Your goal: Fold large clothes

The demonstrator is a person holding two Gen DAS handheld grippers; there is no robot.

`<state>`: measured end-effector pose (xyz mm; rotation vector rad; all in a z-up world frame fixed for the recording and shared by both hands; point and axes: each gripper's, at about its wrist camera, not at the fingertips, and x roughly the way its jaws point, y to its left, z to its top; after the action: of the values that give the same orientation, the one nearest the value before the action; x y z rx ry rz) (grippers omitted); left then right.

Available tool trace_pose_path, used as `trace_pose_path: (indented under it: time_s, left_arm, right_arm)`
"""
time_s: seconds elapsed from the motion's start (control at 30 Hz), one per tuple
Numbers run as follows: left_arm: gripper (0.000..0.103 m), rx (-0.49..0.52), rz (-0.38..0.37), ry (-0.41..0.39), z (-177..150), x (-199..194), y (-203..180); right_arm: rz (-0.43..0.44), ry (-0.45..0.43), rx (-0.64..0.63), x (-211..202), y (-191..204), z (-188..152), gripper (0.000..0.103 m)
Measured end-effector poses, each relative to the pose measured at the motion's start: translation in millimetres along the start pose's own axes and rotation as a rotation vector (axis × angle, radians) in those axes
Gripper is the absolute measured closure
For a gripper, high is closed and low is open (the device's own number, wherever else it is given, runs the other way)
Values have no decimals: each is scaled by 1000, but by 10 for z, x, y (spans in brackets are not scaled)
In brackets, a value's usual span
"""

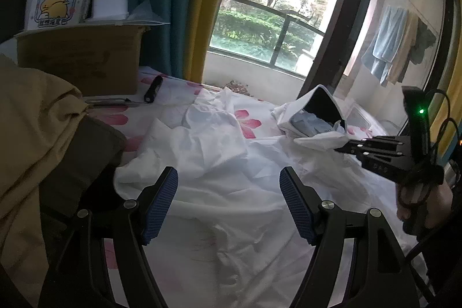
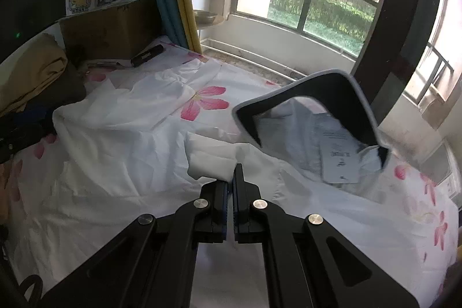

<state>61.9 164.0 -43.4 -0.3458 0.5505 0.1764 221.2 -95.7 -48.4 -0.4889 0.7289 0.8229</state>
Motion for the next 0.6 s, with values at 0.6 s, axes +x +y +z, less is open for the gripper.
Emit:
trace_pose_path:
  time_s: [0.6]
  left_arm:
    - [27,-10,13,35,-42,70,92]
  right_arm:
    - [116,174,83,478,337,-211,86]
